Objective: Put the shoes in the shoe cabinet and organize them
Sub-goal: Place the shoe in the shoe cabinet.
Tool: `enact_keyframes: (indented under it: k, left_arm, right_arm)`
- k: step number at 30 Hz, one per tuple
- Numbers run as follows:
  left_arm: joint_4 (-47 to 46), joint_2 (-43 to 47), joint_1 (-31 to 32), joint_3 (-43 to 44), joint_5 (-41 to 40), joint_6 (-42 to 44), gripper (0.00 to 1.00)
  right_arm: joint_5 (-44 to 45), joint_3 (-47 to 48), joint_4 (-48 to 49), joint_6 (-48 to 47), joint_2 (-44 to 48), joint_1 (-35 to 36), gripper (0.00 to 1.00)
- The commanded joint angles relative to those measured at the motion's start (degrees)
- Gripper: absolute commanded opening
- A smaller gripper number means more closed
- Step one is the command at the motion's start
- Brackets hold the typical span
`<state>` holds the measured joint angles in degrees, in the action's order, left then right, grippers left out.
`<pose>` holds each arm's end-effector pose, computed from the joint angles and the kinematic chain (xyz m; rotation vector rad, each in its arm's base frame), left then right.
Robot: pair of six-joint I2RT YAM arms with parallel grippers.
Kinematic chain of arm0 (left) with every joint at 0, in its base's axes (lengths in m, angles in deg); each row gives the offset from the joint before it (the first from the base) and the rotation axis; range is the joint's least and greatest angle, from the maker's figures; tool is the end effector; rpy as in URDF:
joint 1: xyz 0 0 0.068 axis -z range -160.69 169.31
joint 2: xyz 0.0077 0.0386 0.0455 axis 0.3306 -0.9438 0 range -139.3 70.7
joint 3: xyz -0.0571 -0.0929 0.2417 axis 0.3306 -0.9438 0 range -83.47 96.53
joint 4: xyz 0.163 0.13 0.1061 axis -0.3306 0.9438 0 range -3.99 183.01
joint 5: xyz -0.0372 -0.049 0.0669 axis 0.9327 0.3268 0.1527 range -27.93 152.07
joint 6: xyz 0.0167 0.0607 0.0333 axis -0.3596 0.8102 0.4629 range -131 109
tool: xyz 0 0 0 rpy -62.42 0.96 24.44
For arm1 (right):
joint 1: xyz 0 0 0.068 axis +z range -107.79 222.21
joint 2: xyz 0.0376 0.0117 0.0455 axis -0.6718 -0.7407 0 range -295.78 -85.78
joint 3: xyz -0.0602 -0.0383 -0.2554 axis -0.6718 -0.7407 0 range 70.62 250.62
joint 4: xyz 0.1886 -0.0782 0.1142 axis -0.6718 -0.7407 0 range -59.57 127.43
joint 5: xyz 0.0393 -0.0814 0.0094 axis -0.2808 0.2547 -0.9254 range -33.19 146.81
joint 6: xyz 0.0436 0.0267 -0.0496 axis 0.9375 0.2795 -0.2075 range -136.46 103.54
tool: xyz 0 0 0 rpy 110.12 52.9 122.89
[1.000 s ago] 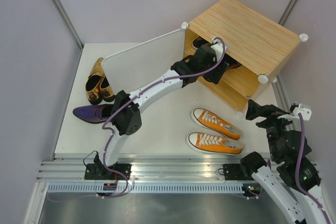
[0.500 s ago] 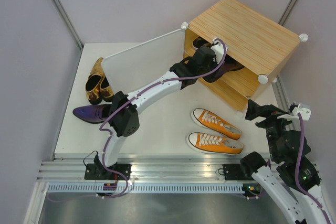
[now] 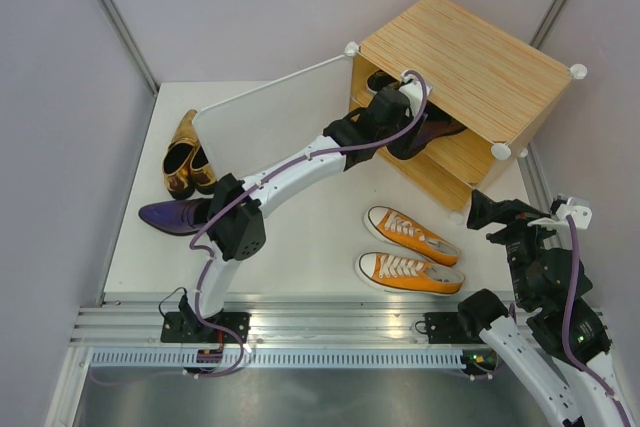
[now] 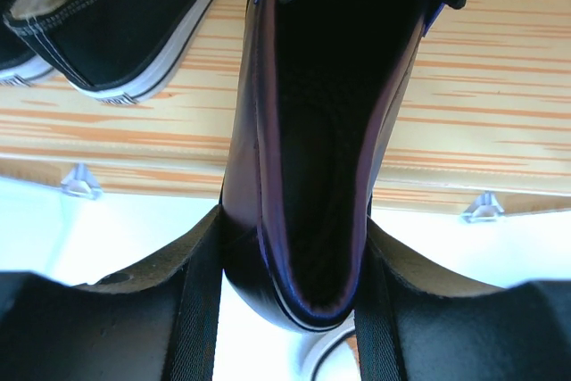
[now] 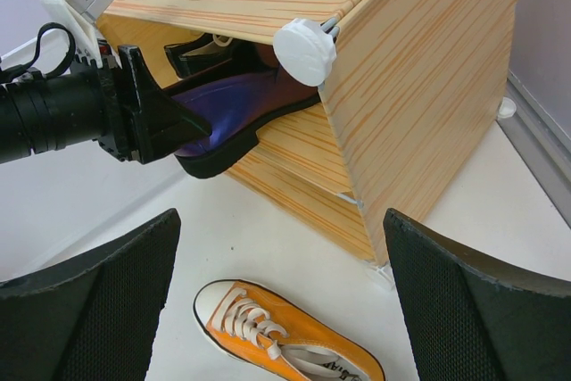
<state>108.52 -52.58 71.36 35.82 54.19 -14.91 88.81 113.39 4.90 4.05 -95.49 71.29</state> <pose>0.3124 -0.3876 0.3135 0.7601 1.9162 -0.4727 0.0493 -0.0081 0.3256 0.3221 1.5348 0.2454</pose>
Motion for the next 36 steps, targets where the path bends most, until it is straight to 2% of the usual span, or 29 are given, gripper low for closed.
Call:
enact_keyframes:
  k: [1, 13, 17, 20, 26, 34, 36]
  left_arm:
    - [-5.5, 0.2, 0.2, 4.3, 0.2, -7.8, 0.38]
    - [-8.5, -3.4, -1.3, 8.7, 2.9, -13.7, 0.4]
    - [-10.1, -4.2, -1.7, 8.9, 0.7, -14.8, 0.37]
    - [-11.2, -4.9, -2.0, 8.9, -1.0, -16.2, 0.3]
    - [-13.5, -6.4, -2.3, 8.9, -0.8, -18.5, 0.24]
    - [-17.3, -7.7, -2.3, 8.9, -0.4, -20.0, 0.24]
    - [-17.8, -8.0, -2.2, 8.9, -0.4, -20.9, 0.27]
  right_arm:
    - [0.9, -0.2, 1.8, -1.1, 0.2, 0.4, 0.98]
    - [1.2, -0.3, 1.9, -1.2, 0.2, 0.8, 0.98]
    - [1.2, -0.3, 1.8, -1.2, 0.1, 0.9, 0.98]
    - [1.3, -0.4, 1.8, -1.3, 0.2, 0.9, 0.98]
    - [1.5, -0.5, 1.8, -1.3, 0.0, 1.0, 0.98]
    - [1.6, -0.6, 1.9, -1.3, 0.0, 1.2, 0.98]
    - [1.4, -0.6, 1.9, -1.3, 0.0, 1.3, 0.98]
